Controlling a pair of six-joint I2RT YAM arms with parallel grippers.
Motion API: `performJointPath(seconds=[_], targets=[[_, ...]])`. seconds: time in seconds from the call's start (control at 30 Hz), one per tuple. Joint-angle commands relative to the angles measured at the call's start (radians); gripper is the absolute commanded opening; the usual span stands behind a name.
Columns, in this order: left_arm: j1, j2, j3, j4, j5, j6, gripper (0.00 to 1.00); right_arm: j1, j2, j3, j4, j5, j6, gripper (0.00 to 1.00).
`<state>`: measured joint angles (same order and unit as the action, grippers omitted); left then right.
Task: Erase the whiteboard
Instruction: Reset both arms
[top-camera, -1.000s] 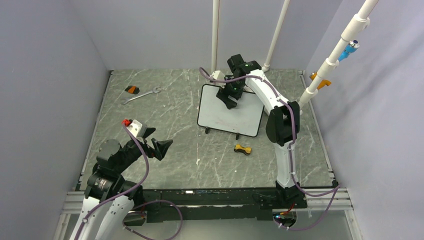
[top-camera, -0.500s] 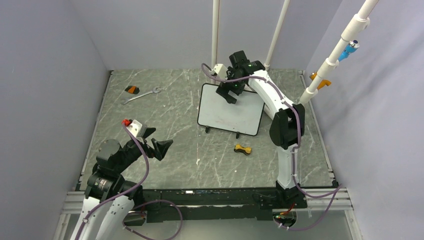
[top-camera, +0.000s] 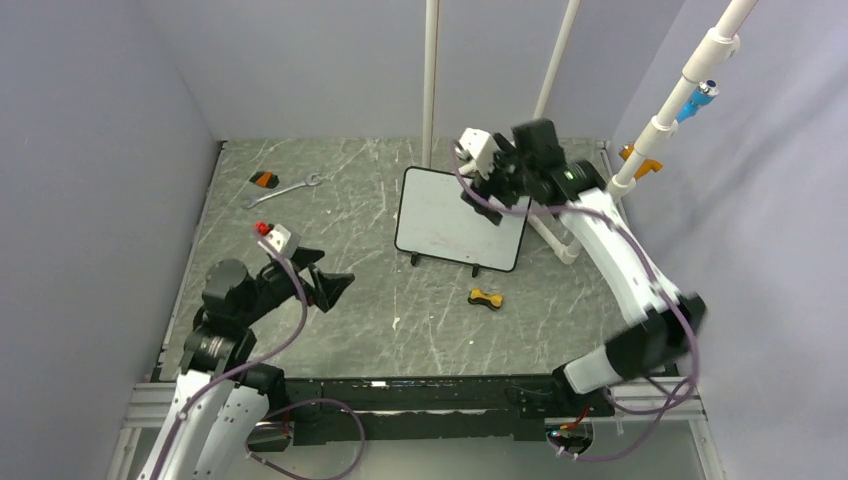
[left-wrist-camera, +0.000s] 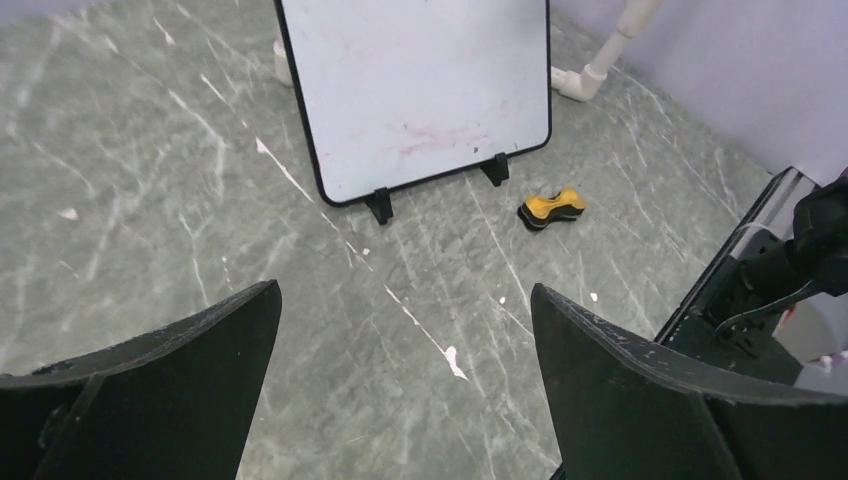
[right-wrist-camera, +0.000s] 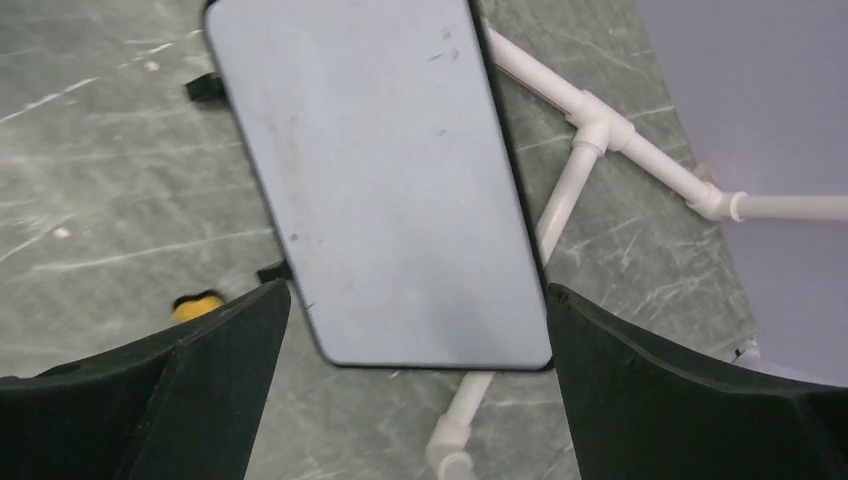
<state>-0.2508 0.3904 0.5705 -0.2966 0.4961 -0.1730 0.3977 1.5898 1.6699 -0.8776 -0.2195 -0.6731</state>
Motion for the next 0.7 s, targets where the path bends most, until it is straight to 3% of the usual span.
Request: performJointPath(seconds=[0.0, 0.07, 0.2, 0.4, 0.53, 0.67], targets=[[0.063, 0.143, 0.045, 0.102, 0.125, -0.083, 0.99, -0.024, -0.342, -0.288, 0.219, -0.136, 0.081, 1.00], [0.099, 0.180, 0.070, 0.121, 0.110, -0.111, 0.99, -0.082, -0.483, -0.389, 0.276, -0.261, 0.169, 1.00], [0.122, 0.222, 0.146, 0.055, -0.011, -0.082, 0.99, -0.211, -0.597, -0.405, 0.196, -0.489, 0.288, 1.00], [0.122, 0.189, 0.164, -0.033, -0.130, -0.031, 0.99, -0.309, -0.723, -0.498, 0.233, -0.364, 0.355, 1.00], [0.122, 0.124, 0.124, -0.028, -0.154, 0.007, 1.00, -0.355, -0.775, -0.592, 0.227, -0.394, 0.277, 1.00], [0.122, 0.076, 0.073, -0.015, -0.176, 0.007, 0.99, -0.406, -0.814, -0.680, 0.325, -0.371, 0.368, 1.00]])
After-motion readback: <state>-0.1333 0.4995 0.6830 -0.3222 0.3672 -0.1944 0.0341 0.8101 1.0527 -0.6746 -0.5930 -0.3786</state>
